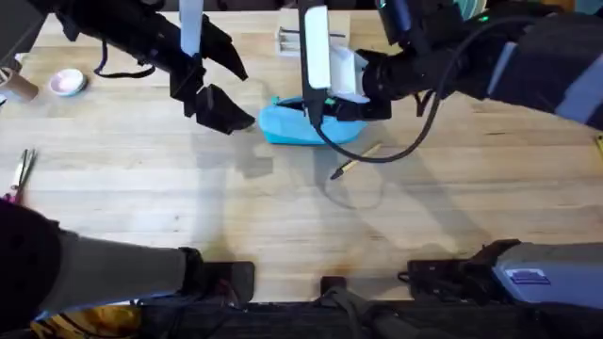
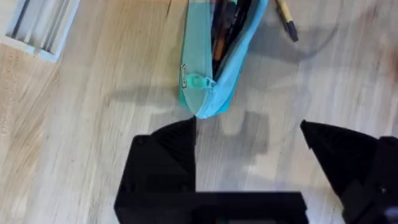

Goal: Unzip the bag, pick up the pens from the table one at a time and place them inside, then zip the bag closed.

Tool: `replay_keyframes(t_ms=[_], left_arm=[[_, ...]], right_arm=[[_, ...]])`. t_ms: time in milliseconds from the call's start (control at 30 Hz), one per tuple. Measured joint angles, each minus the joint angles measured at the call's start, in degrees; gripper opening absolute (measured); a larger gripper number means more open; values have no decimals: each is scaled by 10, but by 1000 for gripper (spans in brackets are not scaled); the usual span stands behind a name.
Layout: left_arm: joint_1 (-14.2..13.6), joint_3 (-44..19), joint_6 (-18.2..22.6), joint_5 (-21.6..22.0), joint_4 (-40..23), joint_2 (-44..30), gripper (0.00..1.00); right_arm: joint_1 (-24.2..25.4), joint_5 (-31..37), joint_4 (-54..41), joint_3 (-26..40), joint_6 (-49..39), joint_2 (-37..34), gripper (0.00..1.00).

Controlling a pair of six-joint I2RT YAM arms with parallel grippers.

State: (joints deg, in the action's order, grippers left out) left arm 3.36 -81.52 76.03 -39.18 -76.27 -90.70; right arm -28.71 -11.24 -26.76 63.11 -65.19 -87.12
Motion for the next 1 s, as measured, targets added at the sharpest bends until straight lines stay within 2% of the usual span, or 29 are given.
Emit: replay_keyframes(t_ms=[300, 433, 600, 867, 900, 1000], left_arm=[[0, 0, 0, 0, 0, 0, 993], [0, 0, 0, 0, 0, 0, 993], [0, 0, 0, 0, 0, 0, 993], [0, 0, 0, 0, -2, 0, 993], [0, 0, 0, 0, -2, 0, 995], [0, 0, 0, 0, -2, 0, 993]], right_arm=[[0, -4, 16, 0, -71, -46, 33], [0, -13, 35, 0, -77, -55, 33], [0, -58, 56, 0, -84, -74, 34], [0, -73, 56, 0, -84, -90, 35], [0, -73, 56, 0, -83, -90, 94], [0, -77, 58, 0, -84, -90, 487]])
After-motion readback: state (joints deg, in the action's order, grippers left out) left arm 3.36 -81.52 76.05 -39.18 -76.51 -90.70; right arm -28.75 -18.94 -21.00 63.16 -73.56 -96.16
